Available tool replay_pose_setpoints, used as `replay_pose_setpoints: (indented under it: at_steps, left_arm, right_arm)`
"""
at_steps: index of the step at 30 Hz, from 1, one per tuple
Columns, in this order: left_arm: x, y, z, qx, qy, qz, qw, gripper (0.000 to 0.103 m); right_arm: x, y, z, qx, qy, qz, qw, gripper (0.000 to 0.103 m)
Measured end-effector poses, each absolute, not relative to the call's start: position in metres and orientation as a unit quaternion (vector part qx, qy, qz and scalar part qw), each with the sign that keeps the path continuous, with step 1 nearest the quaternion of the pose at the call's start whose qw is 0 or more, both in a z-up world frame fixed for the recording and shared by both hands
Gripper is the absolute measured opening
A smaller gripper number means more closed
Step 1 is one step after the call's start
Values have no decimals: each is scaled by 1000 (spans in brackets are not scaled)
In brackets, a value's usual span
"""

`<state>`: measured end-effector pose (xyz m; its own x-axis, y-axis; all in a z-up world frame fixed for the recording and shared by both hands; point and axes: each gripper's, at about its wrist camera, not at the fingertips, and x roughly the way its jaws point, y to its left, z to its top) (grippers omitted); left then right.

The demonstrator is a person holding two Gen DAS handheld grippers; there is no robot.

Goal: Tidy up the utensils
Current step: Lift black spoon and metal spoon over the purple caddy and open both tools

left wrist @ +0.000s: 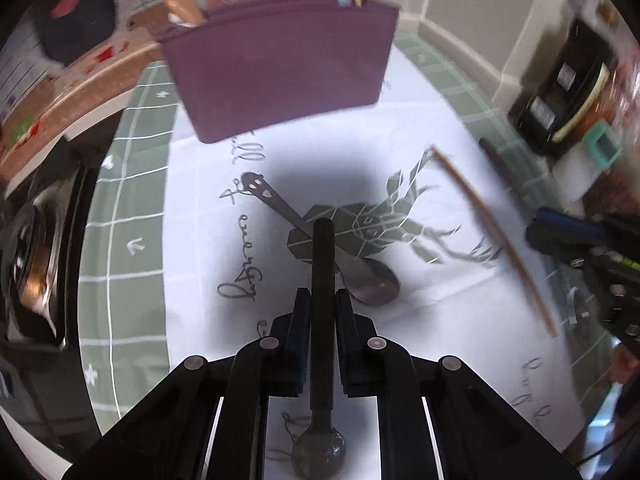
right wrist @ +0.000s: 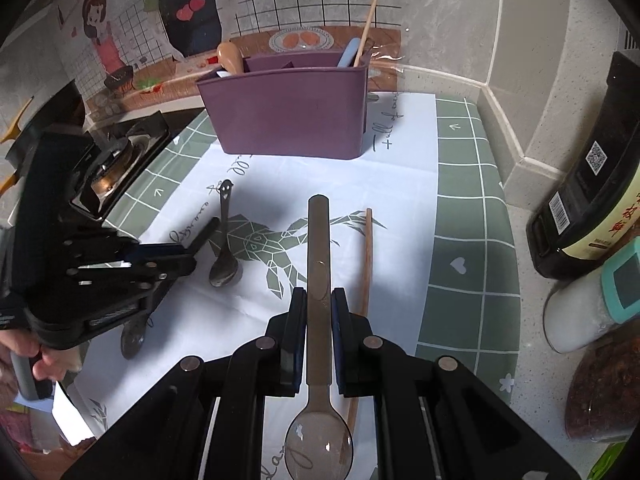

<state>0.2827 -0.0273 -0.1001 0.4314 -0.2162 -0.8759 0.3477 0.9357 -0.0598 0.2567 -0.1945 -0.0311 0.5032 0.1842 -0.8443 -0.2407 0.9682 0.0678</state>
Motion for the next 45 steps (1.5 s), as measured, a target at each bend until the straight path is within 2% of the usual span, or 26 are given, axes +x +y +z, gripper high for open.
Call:
replay_pose_setpoints:
  at_steps: [9,20,23,29,33,39,45]
  left_arm:
    - [245,-3,-39,-44,395,-175,901,12]
    - [237,6,8,-72,346,-179,918,12]
    - [235,7,39,-82,313,-191,927,12]
    - [239,7,149,-73,161,-204,963,12]
    - [259,3,188,-51,86,-178,979,12]
    - [308,11,186,-52,79,-163,982,12]
    - [360,30,151,-89,88,-170,978,12]
  right_arm:
    - [254,-204,-17,7,467,120,876,11]
    - [250,-213,18,40,429,134,892,11]
    - [251,-214,50,44,395,135,908,11]
    - [267,-209,162,18,251,112,961,11]
    - [286,-199,213,-3,163,70,984,11]
    - [327,-186,222,-7,128,61,990,11]
    - [373,-170,186,-14,153,81,985,11]
